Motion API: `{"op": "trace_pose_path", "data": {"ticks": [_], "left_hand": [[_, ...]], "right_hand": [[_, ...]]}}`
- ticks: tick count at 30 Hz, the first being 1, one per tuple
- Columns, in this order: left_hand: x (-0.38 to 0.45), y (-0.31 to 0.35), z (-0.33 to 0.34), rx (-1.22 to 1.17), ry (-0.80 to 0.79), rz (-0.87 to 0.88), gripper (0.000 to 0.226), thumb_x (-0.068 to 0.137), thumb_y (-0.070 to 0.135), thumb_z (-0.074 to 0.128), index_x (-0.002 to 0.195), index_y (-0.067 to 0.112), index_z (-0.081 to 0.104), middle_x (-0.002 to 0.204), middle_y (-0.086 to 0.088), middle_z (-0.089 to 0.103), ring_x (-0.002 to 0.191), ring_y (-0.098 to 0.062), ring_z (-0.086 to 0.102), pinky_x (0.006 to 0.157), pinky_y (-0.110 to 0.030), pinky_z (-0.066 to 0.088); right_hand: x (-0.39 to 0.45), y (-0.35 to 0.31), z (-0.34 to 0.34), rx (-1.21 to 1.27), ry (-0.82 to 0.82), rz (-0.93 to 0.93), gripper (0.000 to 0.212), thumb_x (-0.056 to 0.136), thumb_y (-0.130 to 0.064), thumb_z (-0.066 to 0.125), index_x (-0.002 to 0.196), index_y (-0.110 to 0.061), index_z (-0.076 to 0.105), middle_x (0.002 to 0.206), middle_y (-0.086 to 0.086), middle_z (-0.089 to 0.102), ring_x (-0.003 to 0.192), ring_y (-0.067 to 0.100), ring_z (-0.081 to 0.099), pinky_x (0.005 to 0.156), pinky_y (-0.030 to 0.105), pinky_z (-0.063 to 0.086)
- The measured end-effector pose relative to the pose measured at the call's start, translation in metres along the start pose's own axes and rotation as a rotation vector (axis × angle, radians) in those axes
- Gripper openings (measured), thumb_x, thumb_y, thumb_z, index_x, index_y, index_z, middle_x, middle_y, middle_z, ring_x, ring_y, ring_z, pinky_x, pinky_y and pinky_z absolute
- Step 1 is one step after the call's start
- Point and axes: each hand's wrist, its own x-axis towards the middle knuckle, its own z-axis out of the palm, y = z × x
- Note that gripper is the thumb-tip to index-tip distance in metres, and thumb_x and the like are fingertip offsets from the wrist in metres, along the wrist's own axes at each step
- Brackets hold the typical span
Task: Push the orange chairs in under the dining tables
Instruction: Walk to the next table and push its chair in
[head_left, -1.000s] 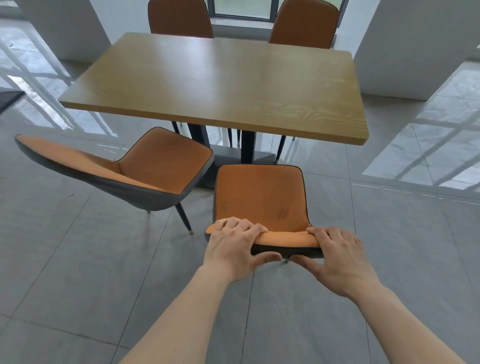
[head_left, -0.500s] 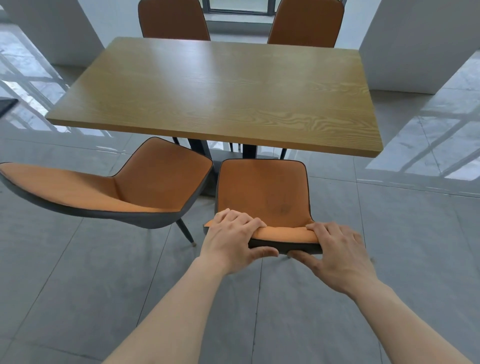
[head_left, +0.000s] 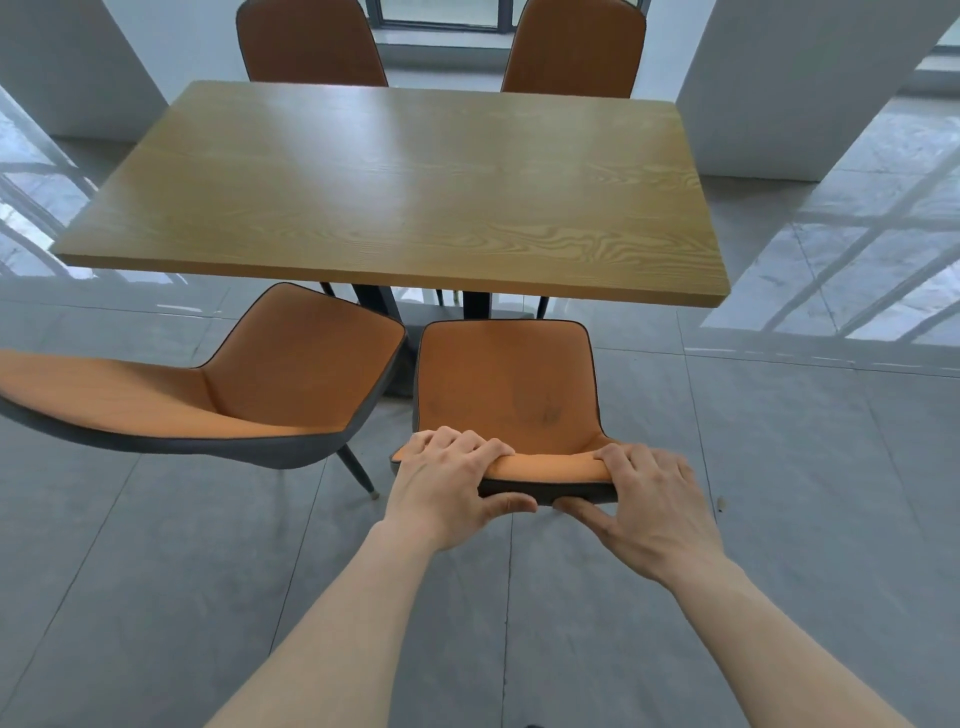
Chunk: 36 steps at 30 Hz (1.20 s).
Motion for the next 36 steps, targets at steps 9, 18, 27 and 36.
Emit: {"op": "trace_pose_path", "data": {"ticks": [9, 18, 27, 36], "left_hand": [[-0.022, -0.047, -0.01, 0.039, -0.046, 0.077, 0.078, 0.079, 0.095, 0.033, 0.137, 0.046, 0.047, 0.131, 0.016, 0.059, 0.121, -0.015, 0.047, 0.113, -0.044, 0.03], [-0.034, -0.052, -0.01, 0.034, -0.016, 0.041, 0.084, 0.076, 0.094, 0.026, 0.141, 0.045, 0.046, 0.132, 0.015, 0.06, 0.119, -0.016, 0.05, 0.109, -0.041, 0.033], [-0.033, -0.046, -0.006, 0.061, 0.026, 0.009, 0.091, 0.074, 0.096, 0.018, 0.141, 0.043, 0.049, 0.131, 0.016, 0.06, 0.118, -0.014, 0.053, 0.109, -0.038, 0.035], [-0.028, -0.035, -0.001, 0.053, 0.039, -0.011, 0.089, 0.072, 0.096, 0.018, 0.136, 0.043, 0.051, 0.127, 0.014, 0.062, 0.116, -0.016, 0.055, 0.106, -0.039, 0.038]], "right_hand": [[-0.024, -0.058, 0.017, 0.008, 0.036, 0.101, 0.1, 0.07, -0.099, 0.008, 0.13, -0.033, 0.053, 0.125, -0.003, 0.062, 0.116, 0.023, 0.054, 0.108, 0.041, 0.044], [-0.028, -0.068, 0.018, 0.031, 0.016, 0.125, 0.096, 0.072, -0.098, 0.019, 0.134, -0.032, 0.051, 0.13, -0.003, 0.059, 0.123, 0.025, 0.049, 0.112, 0.041, 0.038], [-0.023, -0.061, 0.014, 0.054, -0.049, 0.112, 0.102, 0.067, -0.101, 0.008, 0.136, -0.037, 0.045, 0.13, -0.006, 0.053, 0.126, 0.025, 0.043, 0.115, 0.043, 0.032], [-0.015, -0.043, 0.015, 0.044, -0.024, 0.058, 0.103, 0.066, -0.103, 0.004, 0.133, -0.038, 0.045, 0.122, -0.006, 0.056, 0.115, 0.022, 0.05, 0.107, 0.043, 0.038]]}}
